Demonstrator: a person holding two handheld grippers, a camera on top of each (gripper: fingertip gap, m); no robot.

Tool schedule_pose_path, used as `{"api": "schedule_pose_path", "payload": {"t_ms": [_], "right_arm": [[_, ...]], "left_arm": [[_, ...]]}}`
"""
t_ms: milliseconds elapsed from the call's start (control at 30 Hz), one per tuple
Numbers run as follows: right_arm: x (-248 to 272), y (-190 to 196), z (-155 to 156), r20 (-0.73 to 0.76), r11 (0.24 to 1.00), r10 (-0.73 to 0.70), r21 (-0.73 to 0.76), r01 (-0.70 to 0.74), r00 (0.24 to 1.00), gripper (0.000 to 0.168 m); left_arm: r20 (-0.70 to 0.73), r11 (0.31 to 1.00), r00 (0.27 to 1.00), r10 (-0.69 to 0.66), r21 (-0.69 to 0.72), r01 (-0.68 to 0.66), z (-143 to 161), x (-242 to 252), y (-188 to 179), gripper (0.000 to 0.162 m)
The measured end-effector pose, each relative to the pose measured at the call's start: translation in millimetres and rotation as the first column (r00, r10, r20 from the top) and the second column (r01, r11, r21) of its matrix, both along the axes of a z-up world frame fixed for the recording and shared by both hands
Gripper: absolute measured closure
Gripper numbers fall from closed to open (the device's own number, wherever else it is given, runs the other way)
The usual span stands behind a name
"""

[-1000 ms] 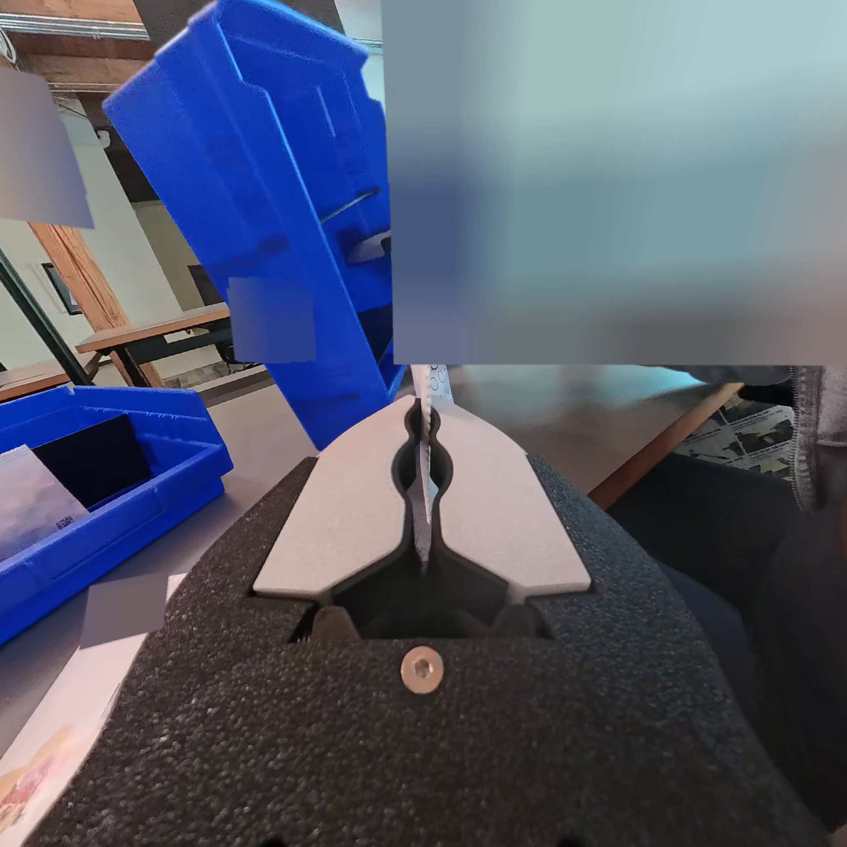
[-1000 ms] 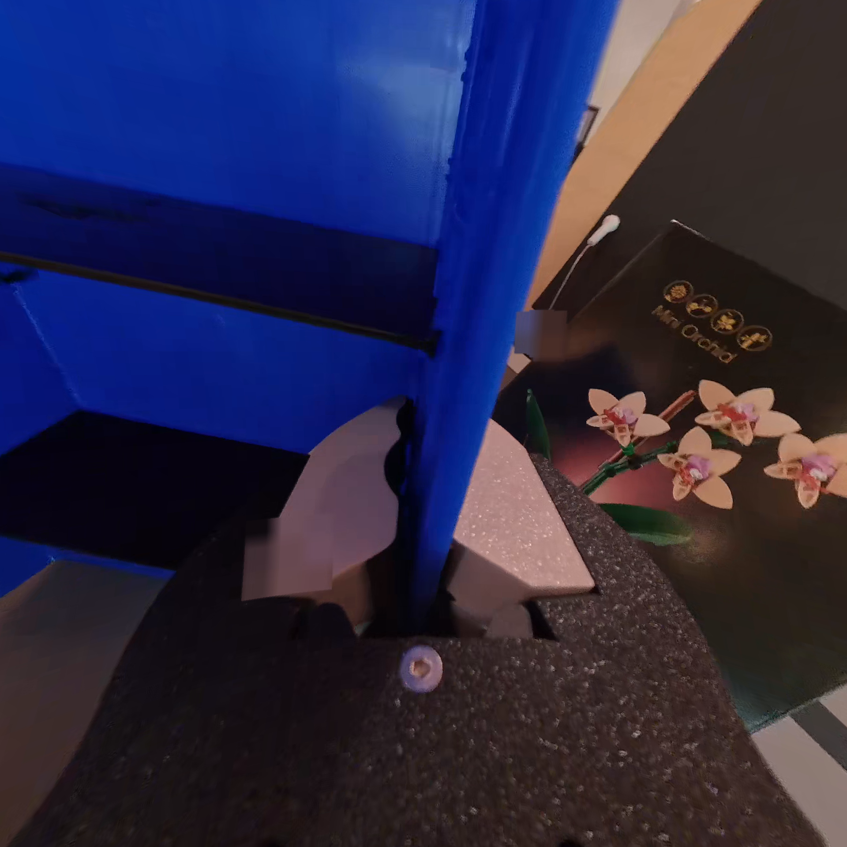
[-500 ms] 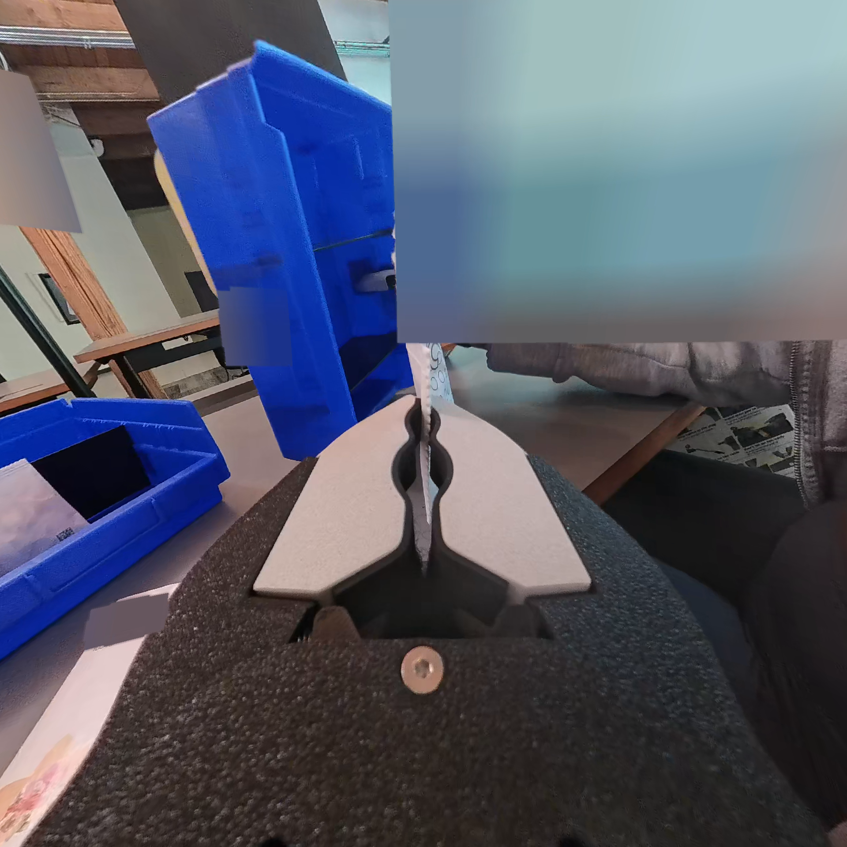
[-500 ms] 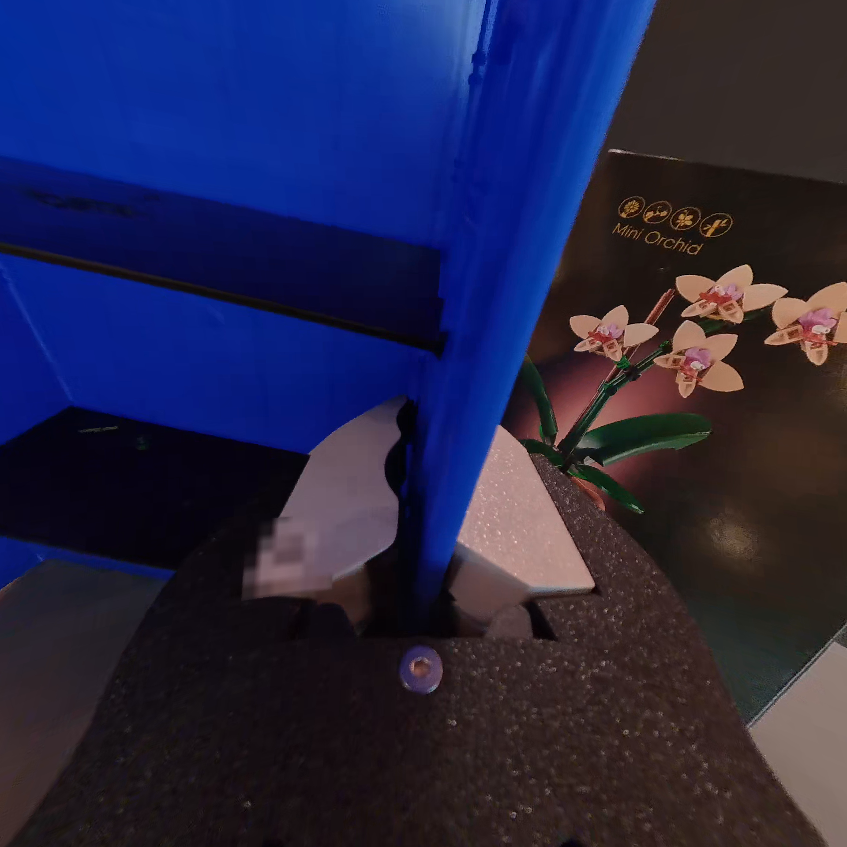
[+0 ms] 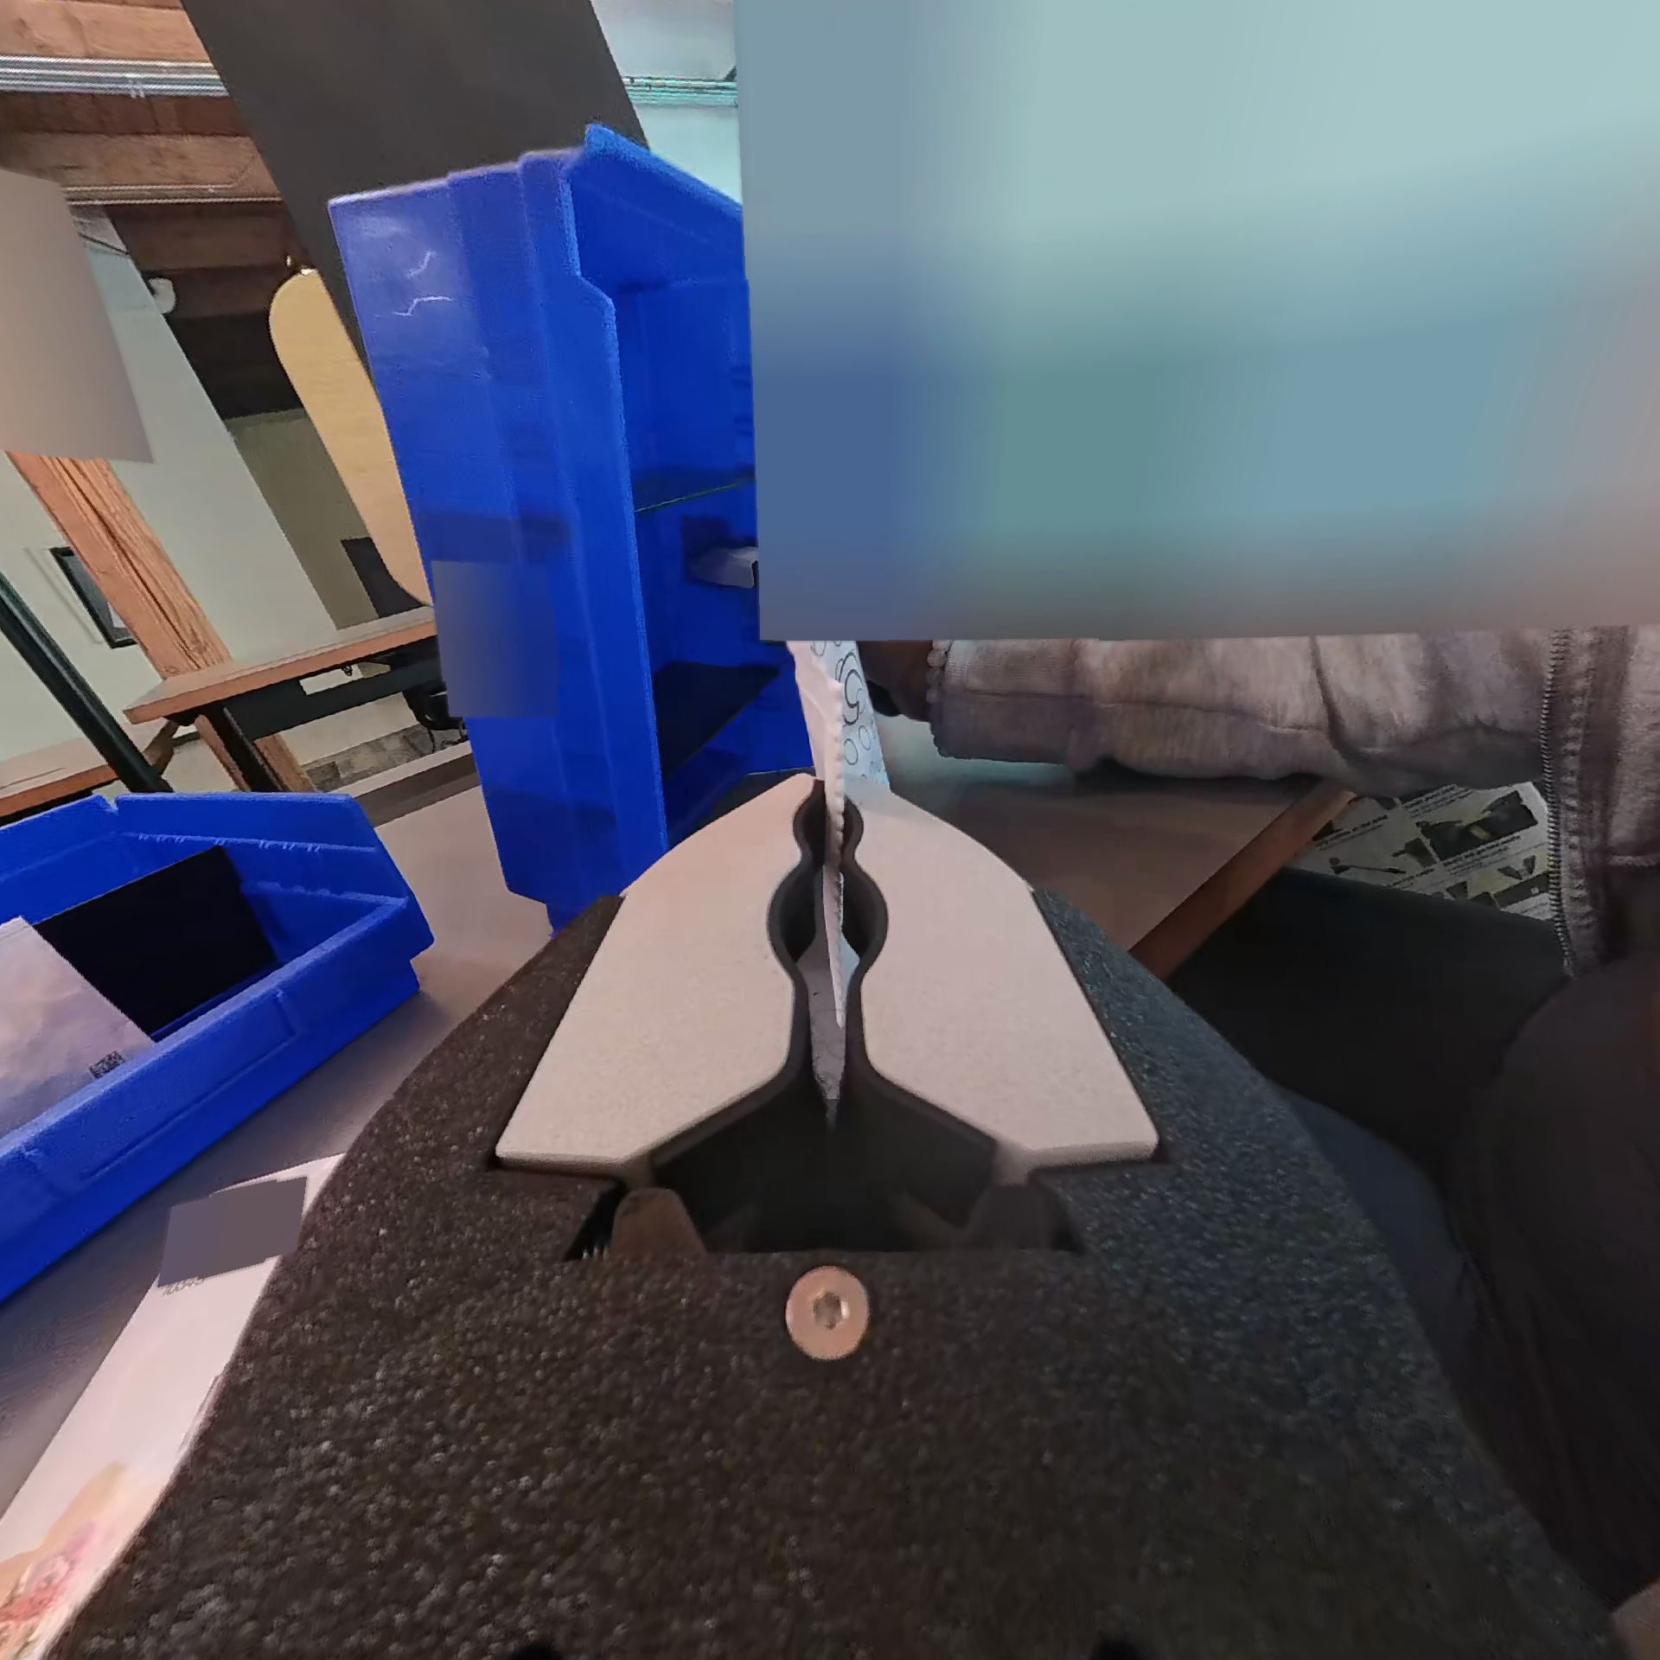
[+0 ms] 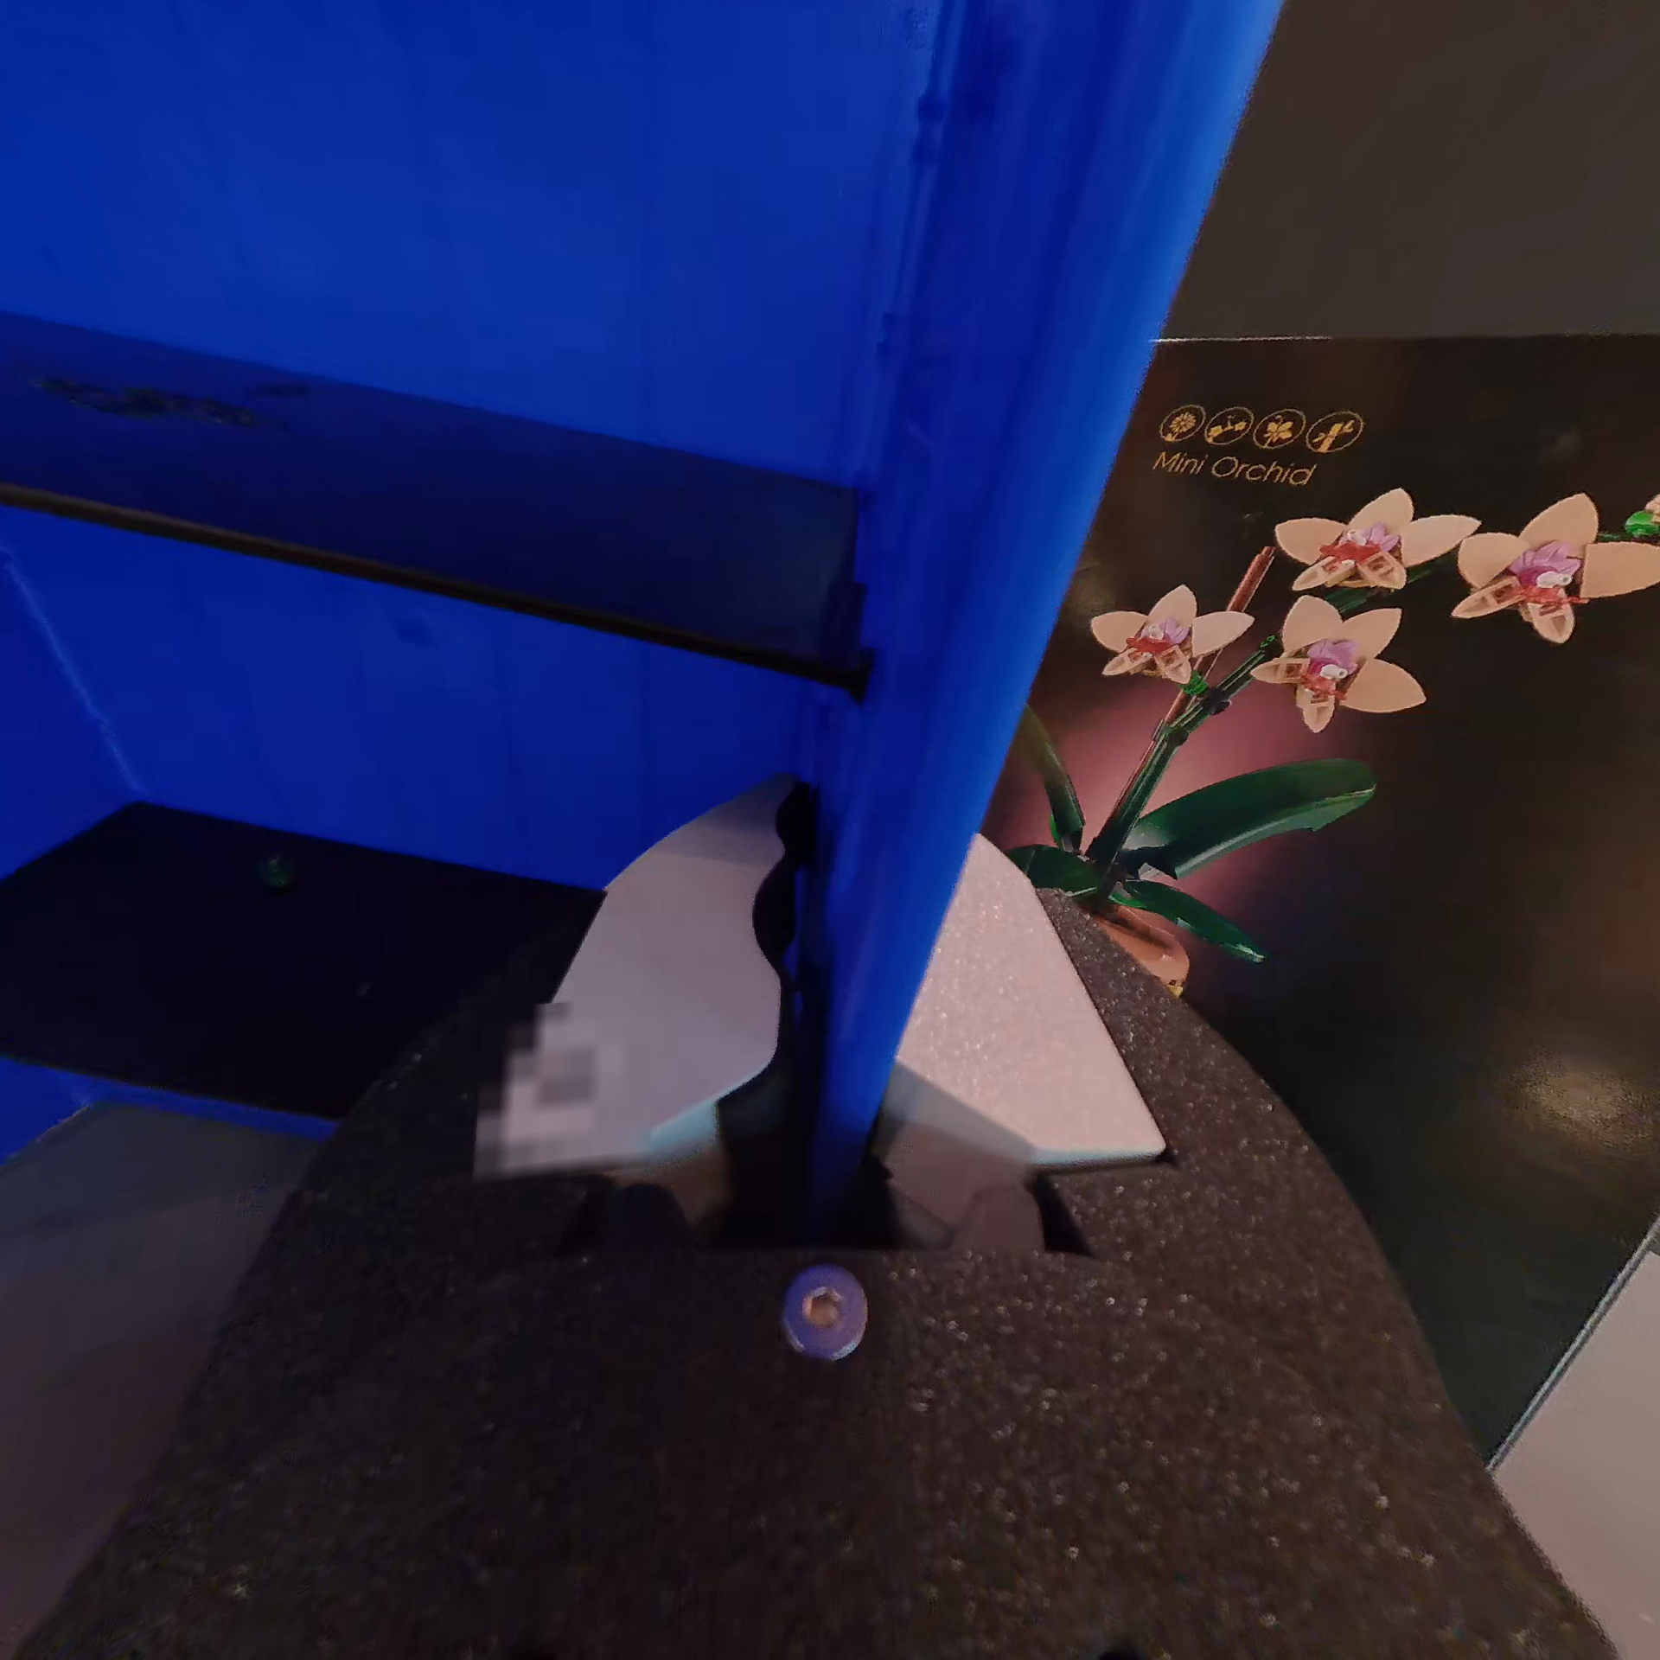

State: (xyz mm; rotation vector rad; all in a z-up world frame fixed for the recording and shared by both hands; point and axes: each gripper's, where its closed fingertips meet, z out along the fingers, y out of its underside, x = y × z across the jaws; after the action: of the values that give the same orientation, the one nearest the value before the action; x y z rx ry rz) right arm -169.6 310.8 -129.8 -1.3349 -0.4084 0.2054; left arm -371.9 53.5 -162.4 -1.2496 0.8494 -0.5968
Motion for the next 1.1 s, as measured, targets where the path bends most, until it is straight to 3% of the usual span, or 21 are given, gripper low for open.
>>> {"api": "schedule_pose_path", "payload": {"t_ms": [800,1100], "right_arm": [[12,-13,14,-0.133,0.985,-0.012,0.166,0.035,0.991,0.164],[15,-9,3,-0.169,0.991,-0.013,0.132,0.036,0.986,0.164]], "left_arm": [[0.009,0.999,1.000,-0.020,0.026,0.019,4,1,-6,0.162],[0.008,0.999,1.000,-0.030,0.027,0.030,4,4,-8,0.162]]}}
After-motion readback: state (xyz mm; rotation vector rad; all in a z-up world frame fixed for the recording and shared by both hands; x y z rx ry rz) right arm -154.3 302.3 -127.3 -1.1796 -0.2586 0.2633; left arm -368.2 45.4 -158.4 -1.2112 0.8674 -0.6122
